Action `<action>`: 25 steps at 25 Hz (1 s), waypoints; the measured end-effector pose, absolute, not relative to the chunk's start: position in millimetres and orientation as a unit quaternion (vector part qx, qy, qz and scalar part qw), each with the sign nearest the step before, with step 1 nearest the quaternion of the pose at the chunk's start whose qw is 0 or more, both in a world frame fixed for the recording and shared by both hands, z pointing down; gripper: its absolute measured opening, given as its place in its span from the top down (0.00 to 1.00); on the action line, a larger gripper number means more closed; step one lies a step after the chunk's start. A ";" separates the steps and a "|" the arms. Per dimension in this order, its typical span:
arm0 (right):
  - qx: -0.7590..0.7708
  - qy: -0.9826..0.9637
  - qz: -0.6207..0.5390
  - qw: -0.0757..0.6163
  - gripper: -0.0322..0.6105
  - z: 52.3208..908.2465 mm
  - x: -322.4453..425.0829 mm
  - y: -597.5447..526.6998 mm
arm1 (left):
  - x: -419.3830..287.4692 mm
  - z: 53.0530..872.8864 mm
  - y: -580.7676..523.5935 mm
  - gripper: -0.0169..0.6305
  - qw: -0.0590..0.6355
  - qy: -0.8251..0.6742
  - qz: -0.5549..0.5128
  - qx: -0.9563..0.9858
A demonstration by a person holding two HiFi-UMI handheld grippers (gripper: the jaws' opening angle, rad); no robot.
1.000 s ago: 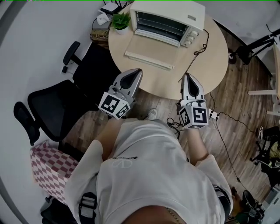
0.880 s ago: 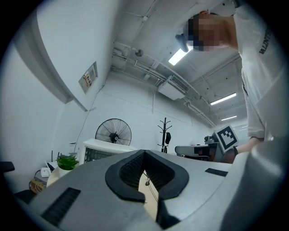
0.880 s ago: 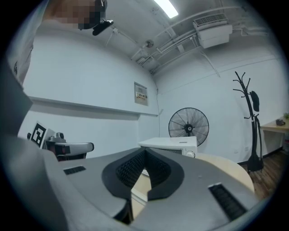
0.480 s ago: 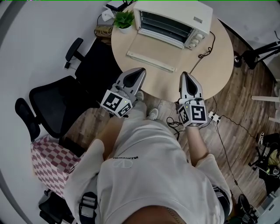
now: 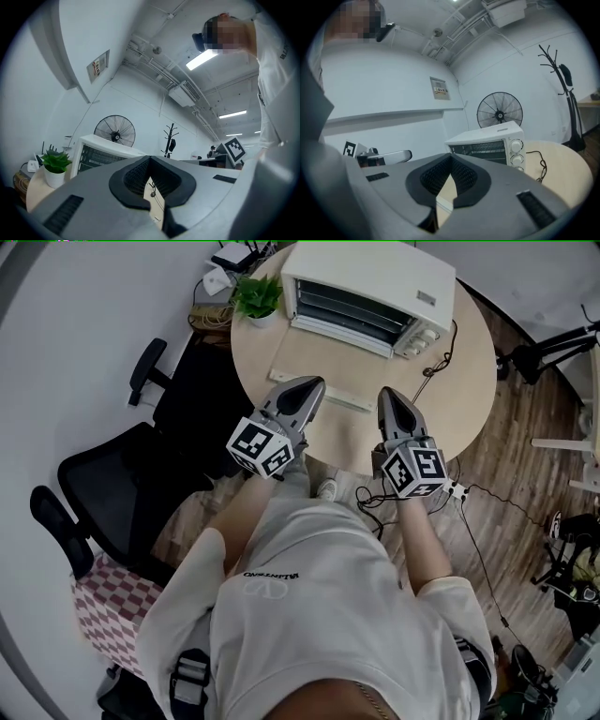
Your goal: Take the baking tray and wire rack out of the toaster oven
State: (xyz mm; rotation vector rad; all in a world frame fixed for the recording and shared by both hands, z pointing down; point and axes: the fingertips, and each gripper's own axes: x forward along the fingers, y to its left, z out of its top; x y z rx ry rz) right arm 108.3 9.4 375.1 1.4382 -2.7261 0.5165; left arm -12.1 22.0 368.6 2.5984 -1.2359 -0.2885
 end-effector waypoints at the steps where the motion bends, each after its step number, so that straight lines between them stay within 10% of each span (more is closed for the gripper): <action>1: 0.462 -0.870 0.173 0.006 0.96 377.4 103.8 2.2 | -14.4 371.7 13.9 0.97 0.131 -0.419 -0.101 0.893; 25: 0.481 -0.789 0.363 -0.117 0.96 464.5 69.2 -164.9 | -17.0 474.8 -160.7 0.97 0.375 -0.318 -0.247 0.835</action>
